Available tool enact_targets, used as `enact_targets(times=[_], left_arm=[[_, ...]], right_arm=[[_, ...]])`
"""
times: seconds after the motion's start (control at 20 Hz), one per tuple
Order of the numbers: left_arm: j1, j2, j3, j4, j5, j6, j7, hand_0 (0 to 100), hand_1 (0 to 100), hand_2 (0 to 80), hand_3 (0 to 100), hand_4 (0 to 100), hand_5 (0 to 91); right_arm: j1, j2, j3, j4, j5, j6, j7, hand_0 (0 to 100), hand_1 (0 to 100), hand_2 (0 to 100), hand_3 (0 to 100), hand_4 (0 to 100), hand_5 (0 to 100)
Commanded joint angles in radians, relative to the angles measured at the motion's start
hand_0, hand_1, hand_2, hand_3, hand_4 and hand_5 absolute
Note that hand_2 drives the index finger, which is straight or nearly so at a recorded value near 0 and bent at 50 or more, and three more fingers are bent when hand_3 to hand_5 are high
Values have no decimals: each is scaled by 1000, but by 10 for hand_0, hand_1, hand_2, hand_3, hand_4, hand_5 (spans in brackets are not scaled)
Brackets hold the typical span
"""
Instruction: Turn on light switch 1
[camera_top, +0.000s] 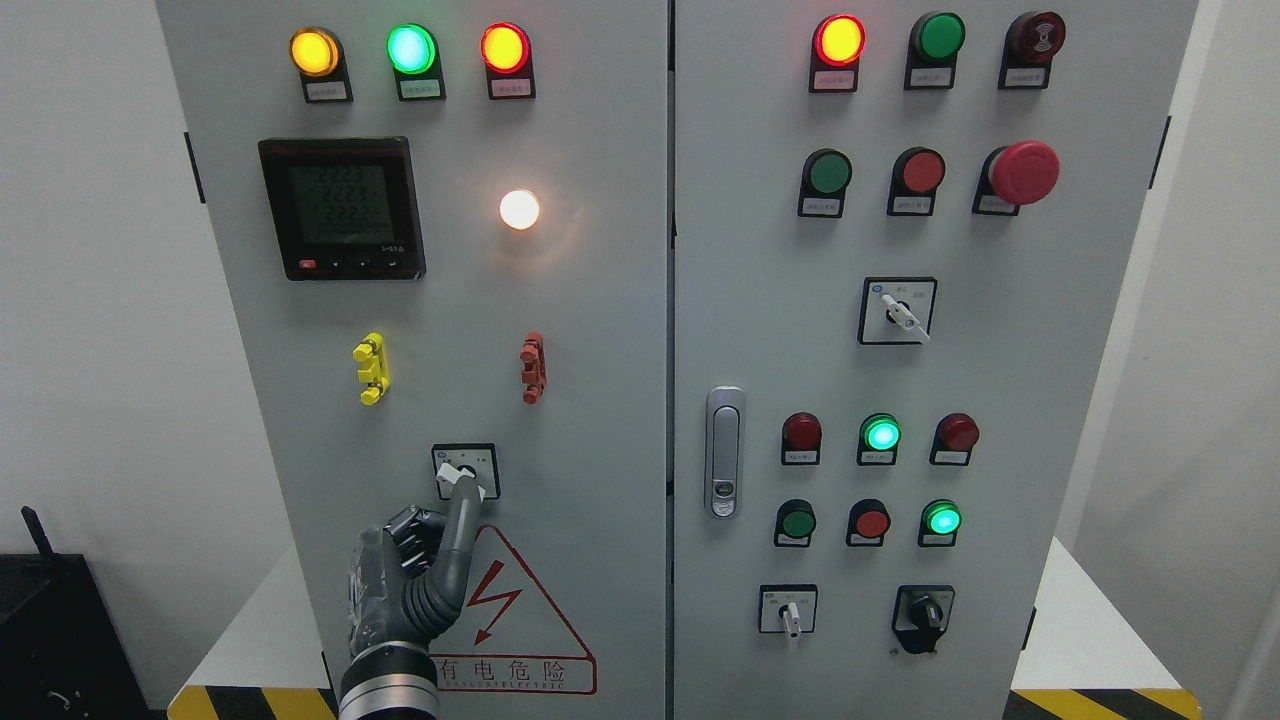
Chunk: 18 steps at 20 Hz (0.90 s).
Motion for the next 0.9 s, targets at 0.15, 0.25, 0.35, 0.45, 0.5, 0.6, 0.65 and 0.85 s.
enact_targets(times=[0.15, 0.25, 0.35, 0.45, 0.5, 0.6, 0.65, 0.85], left_arm=[[134, 3, -5, -59, -14, -205, 5, 194, 331, 716, 904, 950, 868], [193, 16, -5, -59, -14, -281, -1, 196, 332, 716, 908, 951, 869], [264, 36, -2, -57, -14, -355, -6, 199, 329, 719, 913, 954, 870], [328, 37, 13, -54, -9, -430, -17, 200, 323, 725, 927, 958, 872], [362, 39, 24, -48, -6, -493, -41, 202, 317, 727, 928, 964, 874], [442, 39, 73, -11, -4, -643, -116, 210, 292, 729, 927, 968, 877], [477, 39, 98, 16, -4, -707, -133, 215, 269, 730, 929, 969, 878], [589, 54, 223, 163, -3, -907, -175, 209, 213, 712, 967, 992, 873]], right_arm=[[0, 0, 0, 0, -25, 1, 0, 0, 0, 0, 0, 0, 0], [0, 0, 0, 0, -25, 1, 0, 0, 0, 0, 0, 0, 0], [0, 0, 0, 0, -25, 1, 0, 0, 0, 0, 0, 0, 0], [0, 0, 0, 0, -25, 1, 0, 0, 0, 0, 0, 0, 0], [0, 0, 0, 0, -25, 1, 0, 0, 0, 0, 0, 0, 0], [0, 0, 0, 0, -25, 1, 0, 0, 0, 0, 0, 0, 0], [0, 0, 0, 0, -25, 1, 0, 0, 0, 0, 0, 0, 0], [0, 0, 0, 0, -25, 1, 0, 0, 0, 0, 0, 0, 0]])
